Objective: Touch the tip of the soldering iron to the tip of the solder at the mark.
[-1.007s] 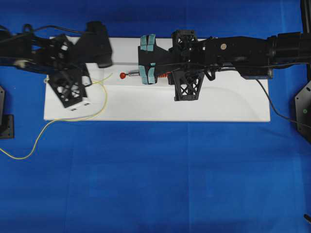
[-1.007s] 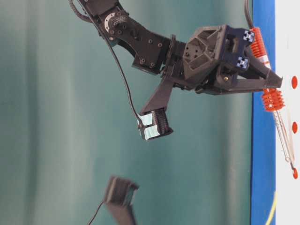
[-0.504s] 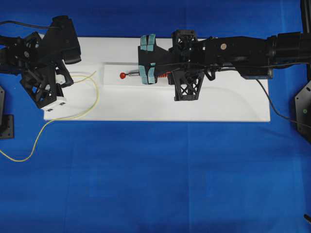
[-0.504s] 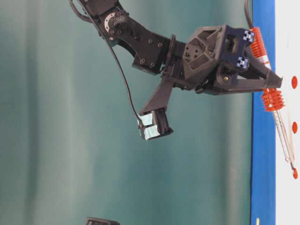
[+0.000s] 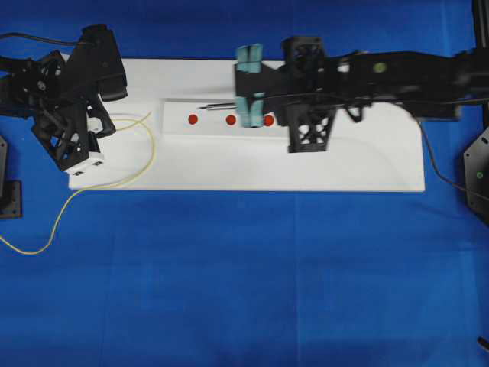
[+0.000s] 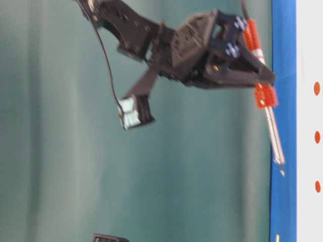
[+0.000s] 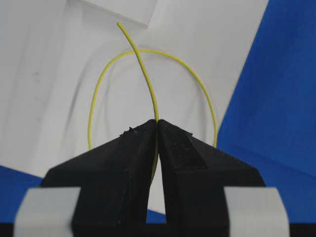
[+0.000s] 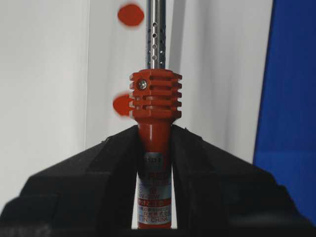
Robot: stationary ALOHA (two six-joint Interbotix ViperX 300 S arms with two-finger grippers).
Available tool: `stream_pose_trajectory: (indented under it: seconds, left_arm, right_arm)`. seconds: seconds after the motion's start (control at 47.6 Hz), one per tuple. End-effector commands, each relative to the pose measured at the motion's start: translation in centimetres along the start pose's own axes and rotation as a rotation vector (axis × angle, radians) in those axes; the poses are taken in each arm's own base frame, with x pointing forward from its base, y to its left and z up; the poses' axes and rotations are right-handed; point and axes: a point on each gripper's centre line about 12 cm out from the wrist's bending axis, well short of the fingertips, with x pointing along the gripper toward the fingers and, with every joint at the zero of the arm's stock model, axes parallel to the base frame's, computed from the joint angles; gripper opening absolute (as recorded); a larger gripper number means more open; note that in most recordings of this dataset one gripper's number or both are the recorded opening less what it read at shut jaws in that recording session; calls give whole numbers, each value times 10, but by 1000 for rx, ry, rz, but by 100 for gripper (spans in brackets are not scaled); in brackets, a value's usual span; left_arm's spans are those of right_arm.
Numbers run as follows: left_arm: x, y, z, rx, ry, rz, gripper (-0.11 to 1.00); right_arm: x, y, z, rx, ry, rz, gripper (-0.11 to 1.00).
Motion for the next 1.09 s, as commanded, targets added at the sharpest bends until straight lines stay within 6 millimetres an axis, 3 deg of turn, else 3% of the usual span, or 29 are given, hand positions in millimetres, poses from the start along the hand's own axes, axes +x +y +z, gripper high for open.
stream_pose_trajectory:
  seconds: [0.0,0.21,0.546,0.756,1.07]
  left_arm:
    - [-5,-1,5,4,-26,-5,1]
    - [-5,-1,5,1,-27,-5,1]
    - [-3,-3,13,-14,-47,-9,1]
    - [8,-11,41,-14,-67,-18,1]
    - [50,-21,79,-8,-27,-11,1]
  right_arm:
    - [-23,-6,-1,9,-52,-13,7]
    - [-31,-5,-24,37,-51,-12,7]
    - [-33,-7,-25,41,-58,-23,7]
    - [-33,-7,-26,41,-56,-24,7]
    - [-32,-10,-30,48,-48,-28,7]
